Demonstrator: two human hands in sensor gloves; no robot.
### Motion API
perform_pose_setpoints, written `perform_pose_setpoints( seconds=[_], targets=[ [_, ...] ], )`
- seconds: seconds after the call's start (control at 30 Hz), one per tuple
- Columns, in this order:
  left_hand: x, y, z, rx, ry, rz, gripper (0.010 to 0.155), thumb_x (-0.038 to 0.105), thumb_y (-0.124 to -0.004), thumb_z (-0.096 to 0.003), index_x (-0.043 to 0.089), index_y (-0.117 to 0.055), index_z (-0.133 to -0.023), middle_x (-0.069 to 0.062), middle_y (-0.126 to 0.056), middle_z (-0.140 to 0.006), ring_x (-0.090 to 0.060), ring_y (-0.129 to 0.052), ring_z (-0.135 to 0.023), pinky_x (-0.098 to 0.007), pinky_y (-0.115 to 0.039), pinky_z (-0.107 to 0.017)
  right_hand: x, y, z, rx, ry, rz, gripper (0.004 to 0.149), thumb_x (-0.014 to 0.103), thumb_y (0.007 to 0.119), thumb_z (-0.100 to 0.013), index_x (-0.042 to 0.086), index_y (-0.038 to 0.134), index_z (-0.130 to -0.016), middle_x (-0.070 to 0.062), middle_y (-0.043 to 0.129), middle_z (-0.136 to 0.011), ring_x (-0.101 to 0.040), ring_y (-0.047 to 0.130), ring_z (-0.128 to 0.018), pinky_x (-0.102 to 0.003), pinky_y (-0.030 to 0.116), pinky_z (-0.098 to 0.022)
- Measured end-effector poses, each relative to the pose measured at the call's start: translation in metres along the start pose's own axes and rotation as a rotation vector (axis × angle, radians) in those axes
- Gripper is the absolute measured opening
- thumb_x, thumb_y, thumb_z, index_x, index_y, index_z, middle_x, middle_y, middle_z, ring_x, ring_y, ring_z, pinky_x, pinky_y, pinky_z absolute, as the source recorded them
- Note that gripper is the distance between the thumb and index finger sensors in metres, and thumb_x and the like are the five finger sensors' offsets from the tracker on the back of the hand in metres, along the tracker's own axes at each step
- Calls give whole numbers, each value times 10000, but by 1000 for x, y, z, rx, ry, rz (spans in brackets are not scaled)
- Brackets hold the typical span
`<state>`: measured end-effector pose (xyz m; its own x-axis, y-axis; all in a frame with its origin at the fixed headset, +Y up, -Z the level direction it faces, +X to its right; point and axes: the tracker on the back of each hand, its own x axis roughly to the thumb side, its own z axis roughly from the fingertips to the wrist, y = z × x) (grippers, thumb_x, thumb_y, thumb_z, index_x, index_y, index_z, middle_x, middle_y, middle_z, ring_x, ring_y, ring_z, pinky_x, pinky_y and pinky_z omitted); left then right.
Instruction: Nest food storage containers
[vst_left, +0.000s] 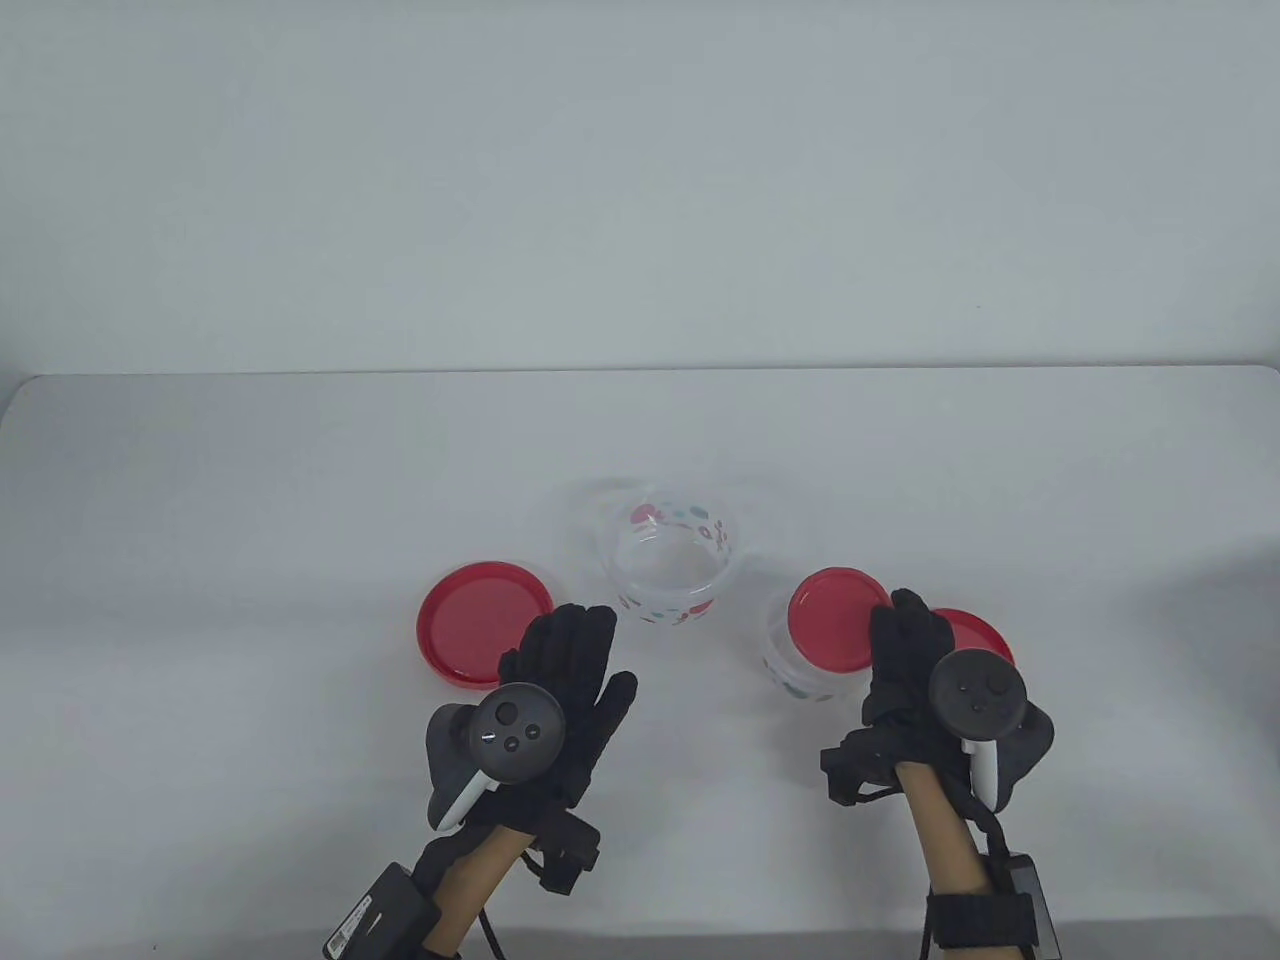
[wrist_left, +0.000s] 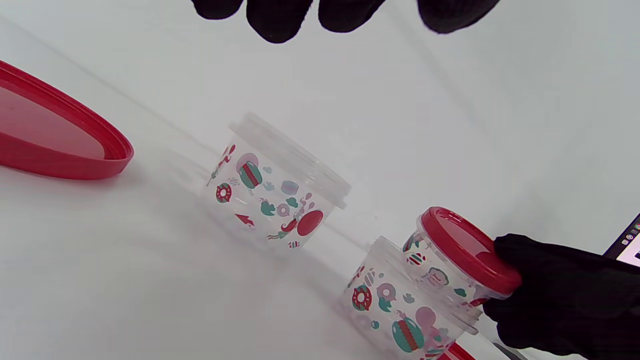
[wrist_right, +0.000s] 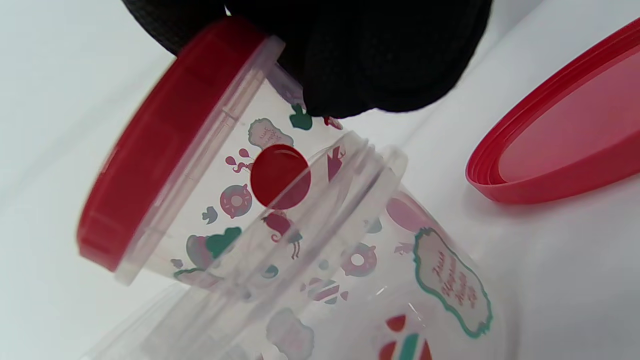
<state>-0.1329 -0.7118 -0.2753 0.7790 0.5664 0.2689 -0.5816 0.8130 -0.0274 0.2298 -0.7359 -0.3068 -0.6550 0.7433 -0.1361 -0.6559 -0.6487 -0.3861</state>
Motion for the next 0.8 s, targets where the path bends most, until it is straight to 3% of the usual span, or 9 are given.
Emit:
perform_pose_setpoints(
  seconds=[0.57, 0.8],
  targets=[
    [-4, 1, 0, -18, 9, 21, 680, 550, -465, -649, 270, -263, -1235, -146, -323, -1298, -468, -305, -1149, -661, -273, -779, 2, 5, 2, 28, -18, 155, 566, 380, 644, -633, 20, 585, -1066, -229, 661, -941, -337, 810, -627, -418, 775, -404],
    [-9, 3, -1, -17, 39, 43, 682, 550, -464, -649, 269, -258, -1234, -139, -317, -1300, -468, -300, -1150, -661, -270, -780, -8, 21, 2, 195, 87, 188, 636, 397, 638, -635, 6, 465, -1106, -262, 570, -1036, -282, 864, -534, -361, 807, -332]
  ],
)
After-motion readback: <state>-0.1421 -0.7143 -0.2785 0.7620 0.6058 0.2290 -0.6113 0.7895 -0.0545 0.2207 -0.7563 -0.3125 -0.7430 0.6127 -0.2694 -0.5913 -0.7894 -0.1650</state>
